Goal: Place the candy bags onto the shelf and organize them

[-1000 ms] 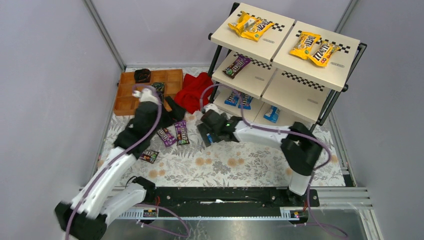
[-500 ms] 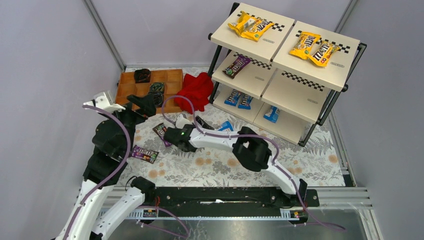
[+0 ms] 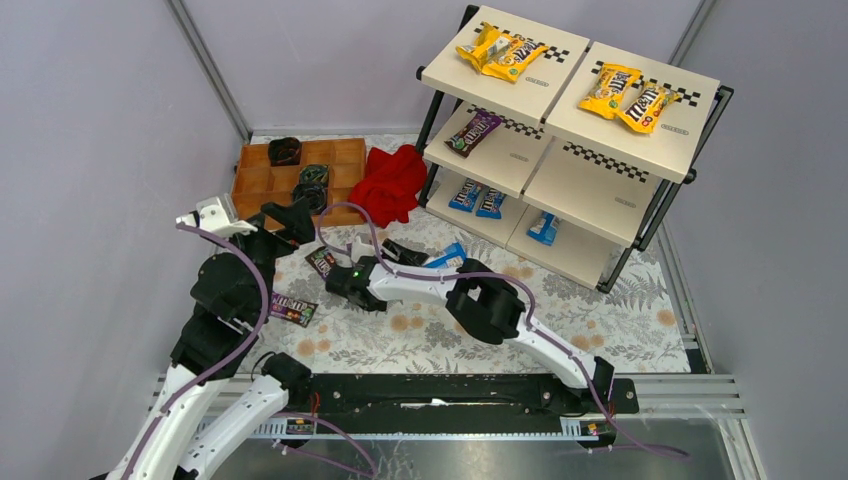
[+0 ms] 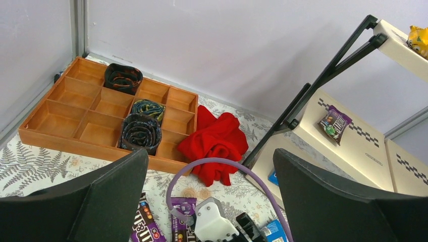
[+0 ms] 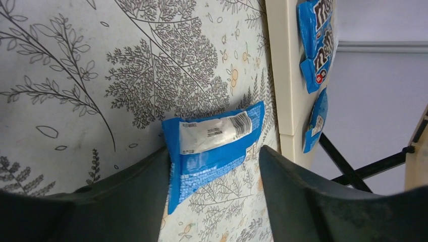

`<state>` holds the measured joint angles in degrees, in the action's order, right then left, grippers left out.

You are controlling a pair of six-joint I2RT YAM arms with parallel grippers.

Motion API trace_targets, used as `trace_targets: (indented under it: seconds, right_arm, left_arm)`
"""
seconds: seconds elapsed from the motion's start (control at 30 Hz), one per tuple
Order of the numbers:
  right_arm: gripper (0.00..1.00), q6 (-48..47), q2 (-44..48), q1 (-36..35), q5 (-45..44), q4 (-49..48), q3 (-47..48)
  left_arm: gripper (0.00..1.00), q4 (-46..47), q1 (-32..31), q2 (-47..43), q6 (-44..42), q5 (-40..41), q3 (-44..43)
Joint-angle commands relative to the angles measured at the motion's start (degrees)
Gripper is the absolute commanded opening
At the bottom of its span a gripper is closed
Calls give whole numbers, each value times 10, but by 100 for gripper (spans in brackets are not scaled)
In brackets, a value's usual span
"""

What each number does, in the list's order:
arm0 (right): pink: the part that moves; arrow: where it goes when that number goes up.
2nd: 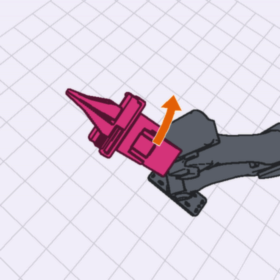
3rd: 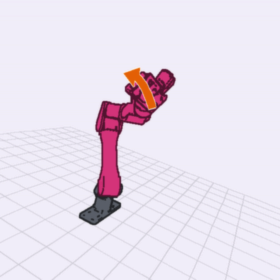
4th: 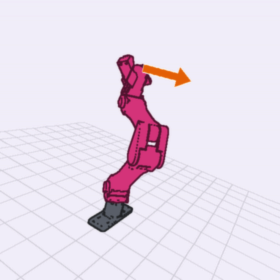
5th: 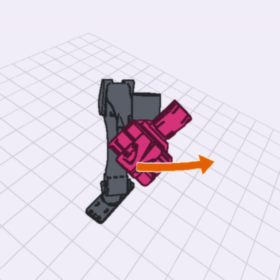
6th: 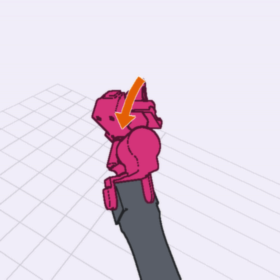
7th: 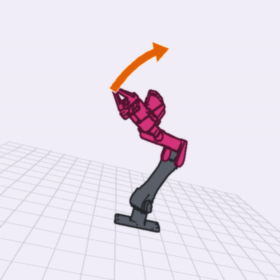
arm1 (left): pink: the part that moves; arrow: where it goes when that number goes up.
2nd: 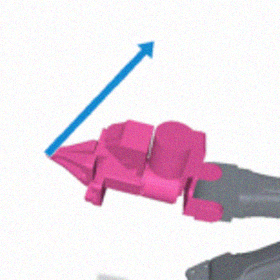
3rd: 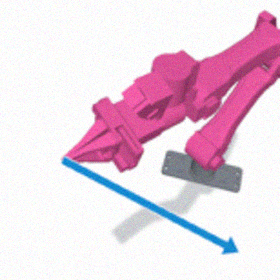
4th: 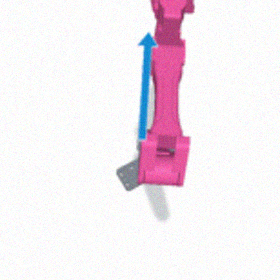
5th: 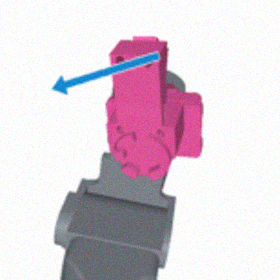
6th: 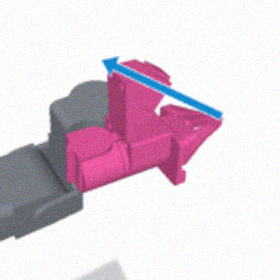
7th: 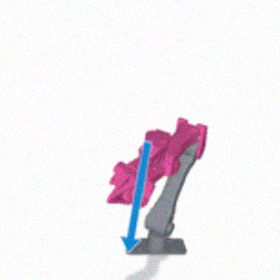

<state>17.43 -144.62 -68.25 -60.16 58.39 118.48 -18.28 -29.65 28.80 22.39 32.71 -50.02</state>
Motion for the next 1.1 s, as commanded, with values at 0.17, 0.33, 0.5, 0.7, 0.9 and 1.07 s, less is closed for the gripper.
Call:
trace_targets:
  seconds: [0.17,0.33,0.5,0.7,0.9,1.07]
  right_arm:
    - [45,-5,-19,1,4,-10,-1]
    - [5,-26,12,2,1,-42,-38]
    - [0,-33,63,2,-20,-31,-88]
    - [0,-122,233,2,11,-137,-280]
    - [0,-237,429,4,153,-176,-437]
    - [0,-300,550,7,197,-136,-501]
  left_arm:
    - [99,30,-7,-11,-17,19,7]
    - [99,29,-8,-10,-17,20,8]
    - [99,29,-8,-9,-16,11,8]
    - [99,28,-8,-5,-16,15,8]
    - [99,26,-8,2,-16,15,8]
    - [99,28,-8,6,-15,5,7]
